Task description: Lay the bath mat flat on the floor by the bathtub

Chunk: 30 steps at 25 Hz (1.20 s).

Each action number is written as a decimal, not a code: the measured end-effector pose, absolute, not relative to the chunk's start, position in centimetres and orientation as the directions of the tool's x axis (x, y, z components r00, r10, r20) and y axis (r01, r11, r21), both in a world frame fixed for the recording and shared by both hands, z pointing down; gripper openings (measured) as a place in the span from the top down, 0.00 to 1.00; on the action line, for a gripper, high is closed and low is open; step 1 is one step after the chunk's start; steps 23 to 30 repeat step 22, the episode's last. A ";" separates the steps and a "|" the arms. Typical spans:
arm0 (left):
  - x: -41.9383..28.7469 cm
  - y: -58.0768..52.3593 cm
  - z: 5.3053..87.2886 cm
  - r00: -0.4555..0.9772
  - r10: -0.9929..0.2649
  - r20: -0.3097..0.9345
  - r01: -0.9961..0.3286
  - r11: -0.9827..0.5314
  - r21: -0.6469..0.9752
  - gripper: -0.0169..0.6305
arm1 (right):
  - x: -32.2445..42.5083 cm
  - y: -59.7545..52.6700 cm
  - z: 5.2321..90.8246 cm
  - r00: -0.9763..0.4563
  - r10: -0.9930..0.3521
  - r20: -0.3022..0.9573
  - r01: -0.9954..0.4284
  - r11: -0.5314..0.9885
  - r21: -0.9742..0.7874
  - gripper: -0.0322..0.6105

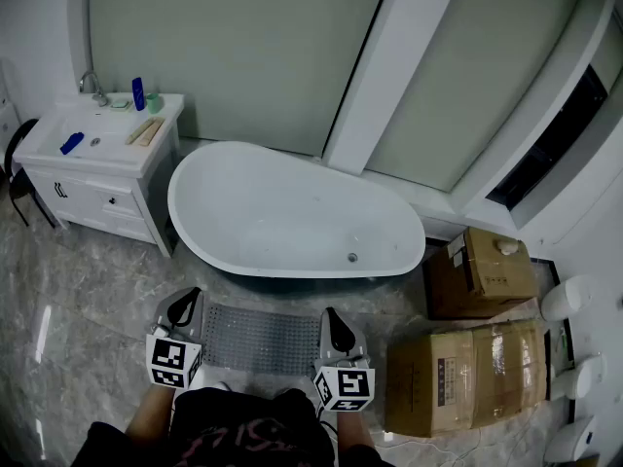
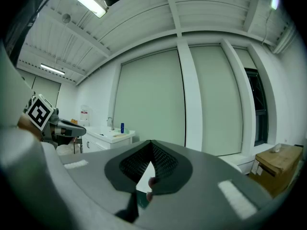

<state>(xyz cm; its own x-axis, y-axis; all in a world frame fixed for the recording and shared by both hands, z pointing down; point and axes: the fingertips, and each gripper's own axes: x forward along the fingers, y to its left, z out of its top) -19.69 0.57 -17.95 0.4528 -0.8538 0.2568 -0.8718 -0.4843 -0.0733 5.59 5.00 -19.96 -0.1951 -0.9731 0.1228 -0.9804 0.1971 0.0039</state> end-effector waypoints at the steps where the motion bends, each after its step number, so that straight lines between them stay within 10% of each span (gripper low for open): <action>1: -19.8 0.6 -17.9 0.456 -0.853 0.254 -0.870 -0.487 -0.073 0.97 | 5.4 5.1 -19.8 -0.193 -0.973 0.125 -0.981 0.195 0.005 0.91; 30: -21.5 2.5 -18.3 0.497 -0.842 0.212 -0.841 -0.527 -0.123 0.97 | 2.8 6.5 -18.8 -0.174 -0.975 0.136 -0.985 0.171 -0.032 0.91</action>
